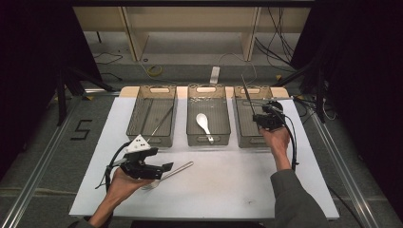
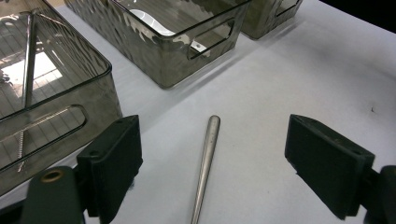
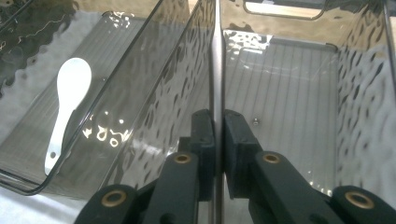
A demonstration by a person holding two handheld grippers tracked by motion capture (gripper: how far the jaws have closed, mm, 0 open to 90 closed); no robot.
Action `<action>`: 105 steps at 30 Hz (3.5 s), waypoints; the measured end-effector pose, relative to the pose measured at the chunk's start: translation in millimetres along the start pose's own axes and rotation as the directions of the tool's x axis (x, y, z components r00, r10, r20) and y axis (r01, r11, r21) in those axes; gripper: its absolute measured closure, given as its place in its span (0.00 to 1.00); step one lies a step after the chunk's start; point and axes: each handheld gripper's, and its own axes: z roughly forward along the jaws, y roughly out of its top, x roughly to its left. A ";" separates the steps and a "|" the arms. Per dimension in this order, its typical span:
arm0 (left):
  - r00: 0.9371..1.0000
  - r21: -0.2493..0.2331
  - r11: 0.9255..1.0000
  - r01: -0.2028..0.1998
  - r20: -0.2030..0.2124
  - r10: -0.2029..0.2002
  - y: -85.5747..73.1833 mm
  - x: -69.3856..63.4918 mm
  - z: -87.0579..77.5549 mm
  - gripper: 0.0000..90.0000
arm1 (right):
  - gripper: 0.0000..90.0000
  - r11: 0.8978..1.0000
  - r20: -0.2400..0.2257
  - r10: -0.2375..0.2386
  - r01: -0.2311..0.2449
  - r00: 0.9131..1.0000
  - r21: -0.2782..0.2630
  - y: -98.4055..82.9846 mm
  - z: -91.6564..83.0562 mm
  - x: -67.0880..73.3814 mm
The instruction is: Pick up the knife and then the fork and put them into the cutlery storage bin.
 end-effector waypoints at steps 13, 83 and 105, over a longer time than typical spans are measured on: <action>1.000 -0.002 1.000 0.011 0.003 -0.011 0.1 0.3 0.3 0.20 | 0.84 0.999 0.017 0.048 -0.049 0.999 0.024 -2.9 7.1 4.4; 0.996 0.491 0.868 -0.076 -0.008 0.092 -7.5 0.2 52.7 0.71 | 0.34 0.967 -0.368 -0.249 0.210 0.896 -0.144 -115.0 -89.7 69.4; 0.990 0.559 0.820 -0.120 0.005 0.141 -9.9 -1.1 70.6 0.86 | 0.34 0.966 -0.378 -0.255 0.219 0.890 -0.137 -118.9 -91.0 72.0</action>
